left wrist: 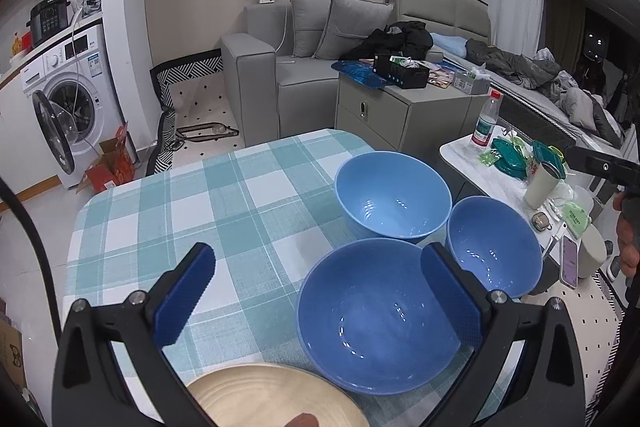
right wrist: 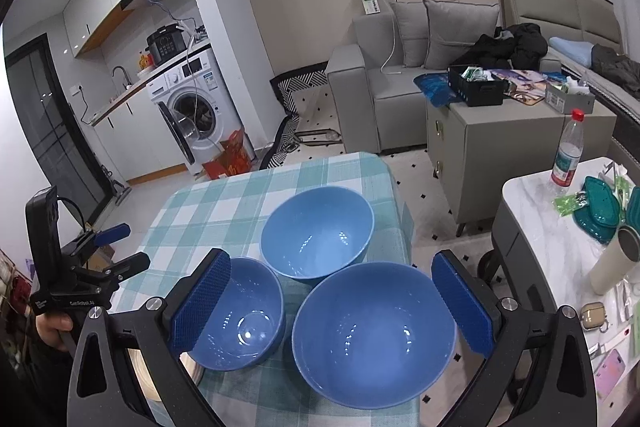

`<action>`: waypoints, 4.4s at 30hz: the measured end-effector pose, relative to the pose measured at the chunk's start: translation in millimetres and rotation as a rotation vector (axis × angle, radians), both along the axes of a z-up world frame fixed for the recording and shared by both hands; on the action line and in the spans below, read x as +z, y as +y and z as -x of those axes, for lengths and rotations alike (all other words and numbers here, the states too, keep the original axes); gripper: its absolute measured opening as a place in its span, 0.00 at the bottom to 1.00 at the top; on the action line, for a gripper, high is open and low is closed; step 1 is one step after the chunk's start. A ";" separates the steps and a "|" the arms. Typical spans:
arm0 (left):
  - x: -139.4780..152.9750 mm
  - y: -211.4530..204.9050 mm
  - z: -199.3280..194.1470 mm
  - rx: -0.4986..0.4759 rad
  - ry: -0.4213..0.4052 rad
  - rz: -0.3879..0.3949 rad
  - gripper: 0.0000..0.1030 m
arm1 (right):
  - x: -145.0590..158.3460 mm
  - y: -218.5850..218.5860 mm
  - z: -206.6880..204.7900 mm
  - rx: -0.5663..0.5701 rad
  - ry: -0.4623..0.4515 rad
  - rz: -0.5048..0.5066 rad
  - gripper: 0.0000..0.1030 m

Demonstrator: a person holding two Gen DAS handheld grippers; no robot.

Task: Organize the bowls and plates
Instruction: 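Position the left gripper at one blue bowl rim while the right gripper reaches another bowl rim, then close the left gripper on a blue bowl rim while the right gripper closes on another bowl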

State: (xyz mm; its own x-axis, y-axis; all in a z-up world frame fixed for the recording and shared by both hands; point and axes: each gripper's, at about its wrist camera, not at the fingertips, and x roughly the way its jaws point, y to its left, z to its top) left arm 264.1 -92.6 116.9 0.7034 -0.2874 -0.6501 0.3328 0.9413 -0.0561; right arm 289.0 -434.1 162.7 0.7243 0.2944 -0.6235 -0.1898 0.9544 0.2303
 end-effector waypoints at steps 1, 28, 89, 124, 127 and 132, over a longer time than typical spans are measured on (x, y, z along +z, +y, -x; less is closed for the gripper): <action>-1.6 -1.1 -3.6 0.003 0.009 -0.001 1.00 | -2.2 1.0 -4.2 0.003 0.008 0.001 0.99; -38.7 -28.5 -73.2 -0.012 0.084 -0.026 1.00 | -58.5 21.8 -96.4 0.000 0.168 0.027 0.99; -91.1 -86.4 -127.7 -0.127 0.240 -0.046 0.29 | -142.9 26.6 -168.7 0.041 0.379 0.028 0.38; -86.3 -82.1 -126.6 -0.115 0.212 -0.059 0.22 | -138.7 34.2 -160.9 0.039 0.332 0.117 0.25; -84.1 -81.5 -126.2 -0.113 0.205 -0.057 0.22 | -136.4 34.7 -159.8 0.040 0.322 0.120 0.25; -79.1 -80.2 -124.4 -0.111 0.191 -0.051 0.22 | -131.1 35.6 -156.9 0.039 0.304 0.126 0.25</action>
